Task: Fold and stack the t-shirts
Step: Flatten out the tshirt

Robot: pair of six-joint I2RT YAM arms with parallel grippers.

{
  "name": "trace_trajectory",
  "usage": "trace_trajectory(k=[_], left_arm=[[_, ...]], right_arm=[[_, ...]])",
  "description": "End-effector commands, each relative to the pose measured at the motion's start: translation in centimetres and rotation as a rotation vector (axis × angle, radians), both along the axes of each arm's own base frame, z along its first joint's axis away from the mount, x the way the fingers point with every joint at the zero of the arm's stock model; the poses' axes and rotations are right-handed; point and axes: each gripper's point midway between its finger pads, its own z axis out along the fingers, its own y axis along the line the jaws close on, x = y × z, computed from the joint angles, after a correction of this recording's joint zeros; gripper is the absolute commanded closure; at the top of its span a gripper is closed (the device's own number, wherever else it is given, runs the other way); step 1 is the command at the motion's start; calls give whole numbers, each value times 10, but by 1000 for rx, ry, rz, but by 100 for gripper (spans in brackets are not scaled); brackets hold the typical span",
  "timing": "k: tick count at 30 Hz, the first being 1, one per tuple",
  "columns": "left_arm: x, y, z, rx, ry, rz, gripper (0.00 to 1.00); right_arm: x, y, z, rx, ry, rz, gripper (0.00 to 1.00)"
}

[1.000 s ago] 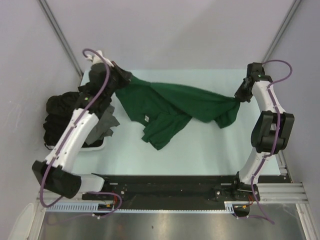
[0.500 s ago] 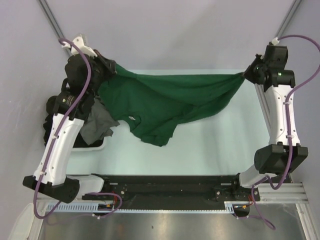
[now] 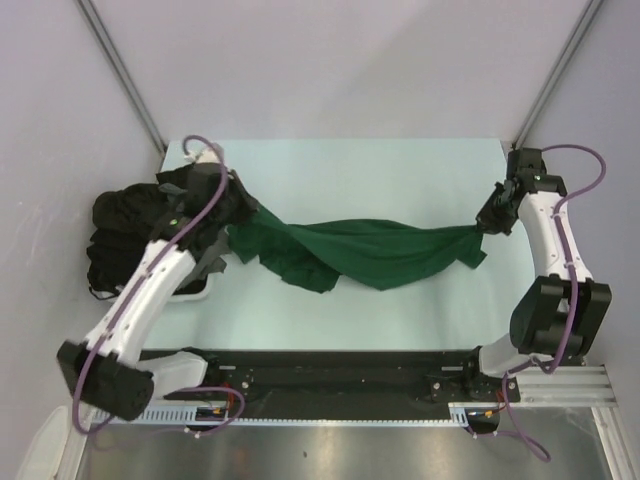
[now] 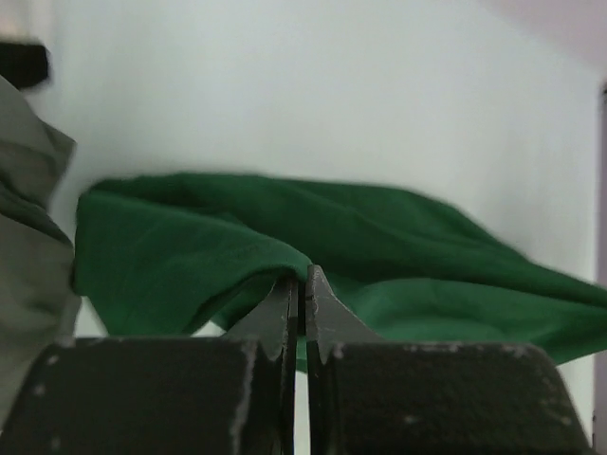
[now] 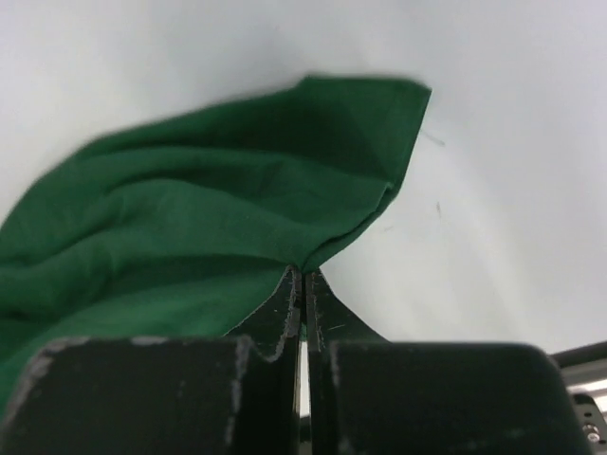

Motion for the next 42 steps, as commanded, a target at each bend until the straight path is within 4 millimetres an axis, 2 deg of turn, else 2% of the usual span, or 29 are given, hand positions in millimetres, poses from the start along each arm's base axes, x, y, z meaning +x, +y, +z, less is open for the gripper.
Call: trace_trajectory(k=[1, 2, 4, 5, 7, 8, 9, 11, 12, 17, 20, 21, 22, 23, 24, 25, 26, 27, 28, 29, 30, 31, 32, 33, 34, 36, 37, 38, 42], left_arm=[[32, -34, -32, -81, 27, -23, 100], [45, -38, -53, -55, 70, -13, 100], [70, -44, -52, -52, 56, 5, 100], [86, -45, -74, -21, 93, 29, 100], [115, -50, -68, -14, 65, 49, 100], [130, -52, -94, 19, 109, 66, 100], [140, -51, -98, 30, 114, 77, 100], [167, -52, -85, 26, 82, 97, 100], [178, -50, -98, 40, 104, 111, 100], [220, -35, -71, 25, 41, 159, 100], [224, -33, -34, 22, -39, 136, 100], [219, -34, -27, 32, -56, 115, 100], [208, -36, 4, 9, -109, 89, 100], [202, -35, 17, 2, -138, 78, 100], [192, -34, 17, 12, -137, 64, 100], [172, -30, 53, -8, -202, 55, 100], [162, -28, 61, 2, -219, 46, 100], [147, -26, 60, 11, -216, 36, 100], [124, -19, 89, -1, -275, 34, 100], [108, -15, 98, 9, -293, 29, 100], [95, -12, 94, 17, -284, 23, 100], [82, -8, 100, 14, -295, 21, 100], [54, 0, 124, 6, -343, 16, 100], [42, 3, 123, 10, -339, 13, 100], [28, 8, 132, 9, -354, 13, 100], [-7, 19, 151, 12, -384, 14, 100], [-19, 24, 149, 25, -365, 12, 100], [-36, 32, 168, 22, -410, 26, 100], [-56, 40, 194, 35, -426, 22, 100]], right_arm=[[58, -31, -6, -23, -87, -71, 100], [68, -34, -15, -21, -69, -73, 100], [100, -35, -33, 6, -44, -52, 100], [112, -36, -37, 9, -46, -46, 100], [143, -40, -54, 4, -44, -33, 100], [153, -40, -57, 7, -47, -29, 100], [161, -40, -64, 13, -42, -21, 100], [186, -38, -64, 32, -74, -7, 100], [198, -39, -59, 29, -111, -3, 100], [241, -26, -30, 97, -263, 45, 100], [247, -14, 10, 121, -351, 97, 100], [243, -8, 38, 111, -401, 118, 100], [239, -4, 51, 99, -420, 129, 100], [232, -2, 67, 85, -446, 146, 100], [219, 7, 91, 74, -478, 163, 100], [209, 11, 107, 66, -499, 170, 100], [197, 15, 115, 58, -501, 178, 100], [176, 18, 138, 27, -533, 185, 100], [164, 24, 143, 14, -532, 194, 100], [150, 26, 147, -4, -525, 196, 100], [127, 24, 176, -54, -577, 186, 100], [114, 29, 172, -63, -556, 189, 100], [96, 29, 178, -74, -553, 183, 100], [84, 29, 183, -83, -558, 176, 100], [61, 30, 203, -88, -601, 164, 100], [34, 27, 211, -105, -588, 145, 100], [16, 27, 231, -115, -634, 143, 100], [3, 23, 231, -133, -603, 126, 100], [-22, 24, 243, -128, -574, 122, 100]])
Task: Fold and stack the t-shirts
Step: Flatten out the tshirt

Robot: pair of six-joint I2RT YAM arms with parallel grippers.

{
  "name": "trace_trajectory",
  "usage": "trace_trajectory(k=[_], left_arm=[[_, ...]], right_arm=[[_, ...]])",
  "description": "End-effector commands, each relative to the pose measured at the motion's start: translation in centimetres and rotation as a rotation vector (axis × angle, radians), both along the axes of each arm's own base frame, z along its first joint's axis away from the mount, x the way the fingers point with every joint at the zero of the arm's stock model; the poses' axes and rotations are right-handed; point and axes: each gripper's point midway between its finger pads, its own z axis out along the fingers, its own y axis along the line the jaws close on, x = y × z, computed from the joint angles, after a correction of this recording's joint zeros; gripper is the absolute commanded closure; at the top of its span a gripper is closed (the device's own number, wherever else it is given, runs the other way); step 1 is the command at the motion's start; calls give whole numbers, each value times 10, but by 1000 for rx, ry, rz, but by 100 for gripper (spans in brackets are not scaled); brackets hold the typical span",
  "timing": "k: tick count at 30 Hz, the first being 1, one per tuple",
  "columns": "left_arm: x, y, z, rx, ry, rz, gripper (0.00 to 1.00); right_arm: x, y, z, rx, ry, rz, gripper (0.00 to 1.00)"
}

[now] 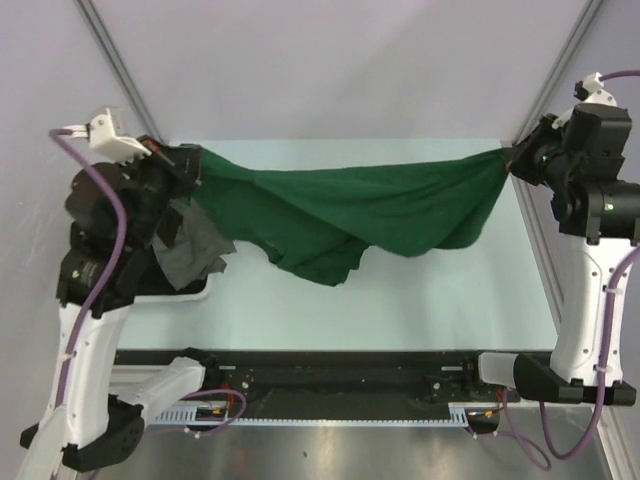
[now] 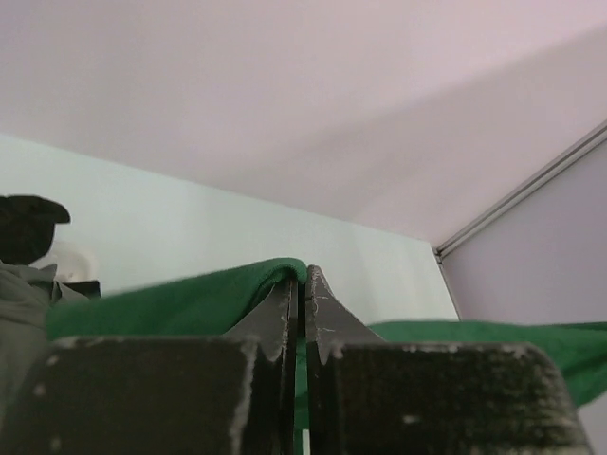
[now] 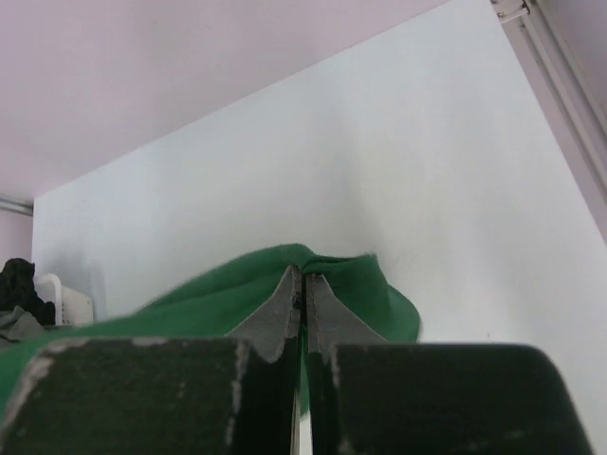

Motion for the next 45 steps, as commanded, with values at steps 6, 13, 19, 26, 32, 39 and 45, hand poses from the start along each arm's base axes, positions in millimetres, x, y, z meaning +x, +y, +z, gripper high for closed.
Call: trace_trajectory(k=[6, 13, 19, 26, 32, 39, 45], left_arm=[[34, -29, -58, 54, 195, -93, 100], [68, -55, -218, -26, 476, -80, 100], [104, -67, -302, 73, 561, -25, 100], [154, -76, -313, 157, 572, 1, 100], [148, -77, -326, 125, 615, 11, 100], [124, -72, -325, 97, 619, 9, 100], [108, -66, -324, 101, 614, 7, 100]], right_arm=[[2, -14, -113, -31, 401, -69, 100], [49, -17, -281, 23, 651, -96, 100], [106, -16, -353, -33, 724, -76, 100], [138, -13, -331, -31, 675, -31, 50], [43, 10, -275, -44, 708, -15, 2], [-97, 91, -317, 327, 801, 28, 18], [-140, 101, -357, 323, 894, -29, 27]])
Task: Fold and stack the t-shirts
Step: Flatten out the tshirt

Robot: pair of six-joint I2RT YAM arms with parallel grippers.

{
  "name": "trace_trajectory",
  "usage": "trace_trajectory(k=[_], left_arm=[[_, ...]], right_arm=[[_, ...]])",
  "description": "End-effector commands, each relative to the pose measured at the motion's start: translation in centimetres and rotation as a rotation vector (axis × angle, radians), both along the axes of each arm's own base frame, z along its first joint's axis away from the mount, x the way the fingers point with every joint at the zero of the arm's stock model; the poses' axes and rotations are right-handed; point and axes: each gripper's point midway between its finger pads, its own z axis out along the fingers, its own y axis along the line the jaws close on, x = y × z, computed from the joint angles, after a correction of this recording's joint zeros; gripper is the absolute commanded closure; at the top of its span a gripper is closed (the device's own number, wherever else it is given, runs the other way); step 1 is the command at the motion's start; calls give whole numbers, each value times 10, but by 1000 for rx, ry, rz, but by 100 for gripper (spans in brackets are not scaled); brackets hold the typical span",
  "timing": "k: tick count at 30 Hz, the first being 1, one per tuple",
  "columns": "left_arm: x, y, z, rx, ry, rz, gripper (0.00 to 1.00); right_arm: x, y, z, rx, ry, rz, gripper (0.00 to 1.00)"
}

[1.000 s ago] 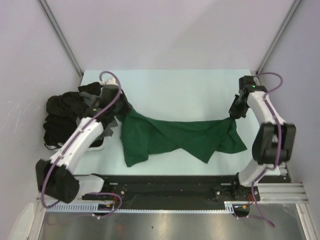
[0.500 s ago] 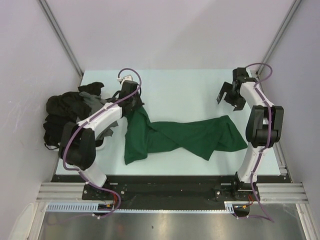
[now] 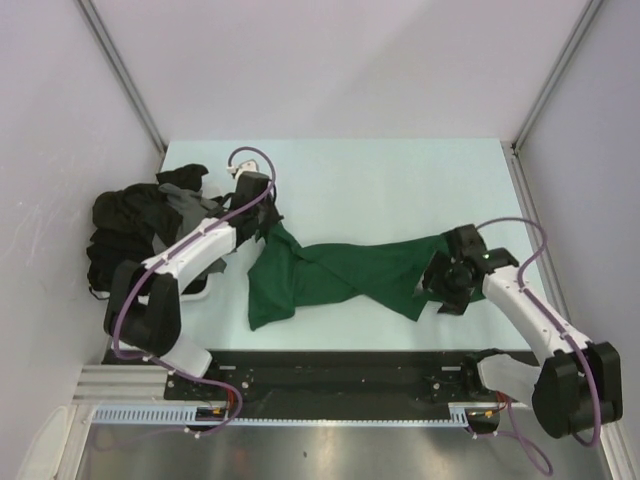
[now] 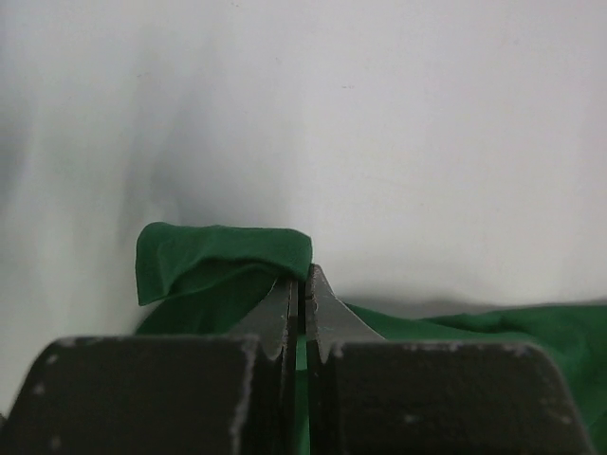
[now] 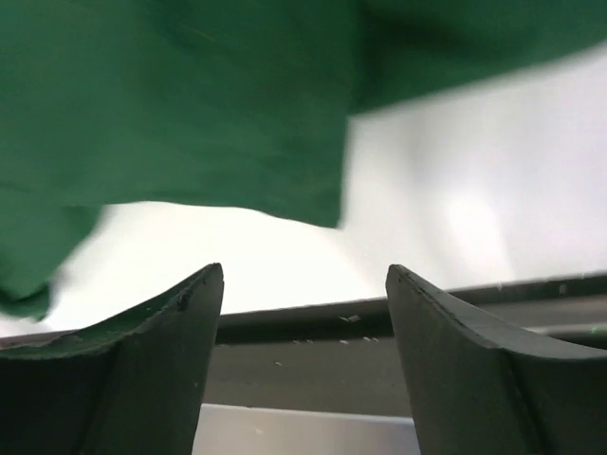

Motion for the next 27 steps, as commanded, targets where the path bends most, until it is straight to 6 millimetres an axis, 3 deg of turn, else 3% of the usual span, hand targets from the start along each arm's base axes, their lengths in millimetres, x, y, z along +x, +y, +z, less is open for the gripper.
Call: trace_trajectory(k=[1, 7, 18, 27], left_arm=[[-7, 2, 20, -27, -64, 18, 100], [-12, 8, 11, -17, -37, 42, 100], [-15, 13, 9, 19, -20, 44, 100], [-13, 14, 10, 31, -24, 41, 100]], right_arm=[[-24, 15, -34, 19, 116, -91, 27], [-21, 18, -60, -13, 164, -62, 33], [-13, 25, -79, -13, 120, -61, 51], [-13, 21, -94, -102, 158, -7, 58]])
